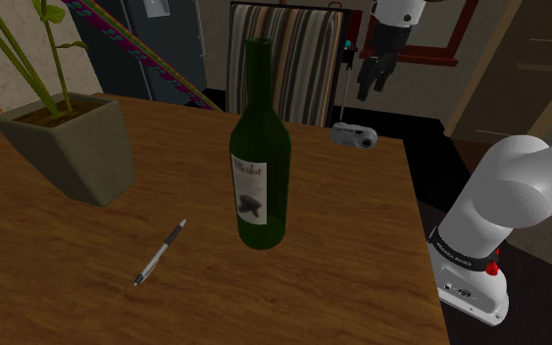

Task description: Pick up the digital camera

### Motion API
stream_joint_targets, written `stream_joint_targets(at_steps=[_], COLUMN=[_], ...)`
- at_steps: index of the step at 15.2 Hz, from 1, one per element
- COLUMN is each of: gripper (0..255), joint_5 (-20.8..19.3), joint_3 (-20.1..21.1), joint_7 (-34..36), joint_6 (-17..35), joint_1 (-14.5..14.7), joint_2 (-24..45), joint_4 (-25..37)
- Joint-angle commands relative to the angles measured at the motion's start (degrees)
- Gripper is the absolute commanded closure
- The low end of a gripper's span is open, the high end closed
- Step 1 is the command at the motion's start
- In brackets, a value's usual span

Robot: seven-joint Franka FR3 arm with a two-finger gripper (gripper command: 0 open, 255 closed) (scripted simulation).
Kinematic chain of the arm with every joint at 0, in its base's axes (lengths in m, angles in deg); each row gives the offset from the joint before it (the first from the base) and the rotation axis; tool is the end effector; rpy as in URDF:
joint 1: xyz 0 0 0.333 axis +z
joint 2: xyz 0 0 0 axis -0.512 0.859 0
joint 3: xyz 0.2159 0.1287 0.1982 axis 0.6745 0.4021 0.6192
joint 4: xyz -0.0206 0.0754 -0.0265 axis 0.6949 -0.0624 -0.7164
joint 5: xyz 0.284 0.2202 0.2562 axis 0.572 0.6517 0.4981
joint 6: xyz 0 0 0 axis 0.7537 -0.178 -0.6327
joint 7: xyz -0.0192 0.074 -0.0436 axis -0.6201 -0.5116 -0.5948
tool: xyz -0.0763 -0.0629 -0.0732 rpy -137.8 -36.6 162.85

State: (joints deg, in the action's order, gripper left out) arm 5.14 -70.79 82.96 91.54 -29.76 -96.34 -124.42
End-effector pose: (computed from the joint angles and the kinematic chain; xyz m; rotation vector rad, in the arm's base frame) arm 0.3717 -0.0351 0.5328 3.1315 0.0262 0.1299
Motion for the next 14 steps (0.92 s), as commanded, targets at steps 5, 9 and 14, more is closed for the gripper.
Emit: stream_joint_targets(at_steps=[5, 9, 14], gripper=[0, 0, 0], joint_5=[1.5, 1.4, 1.3], joint_3=[-2.4, -2.7, -3.0], joint_7=[-1.7, -1.9, -2.0], joint_6=[7.1, 9.9, 13.9], joint_1=[0.5, 0.5, 0.5], joint_2=[4.0, 4.7, 5.7], joint_4=[-7.9, -10.2, -13.1])
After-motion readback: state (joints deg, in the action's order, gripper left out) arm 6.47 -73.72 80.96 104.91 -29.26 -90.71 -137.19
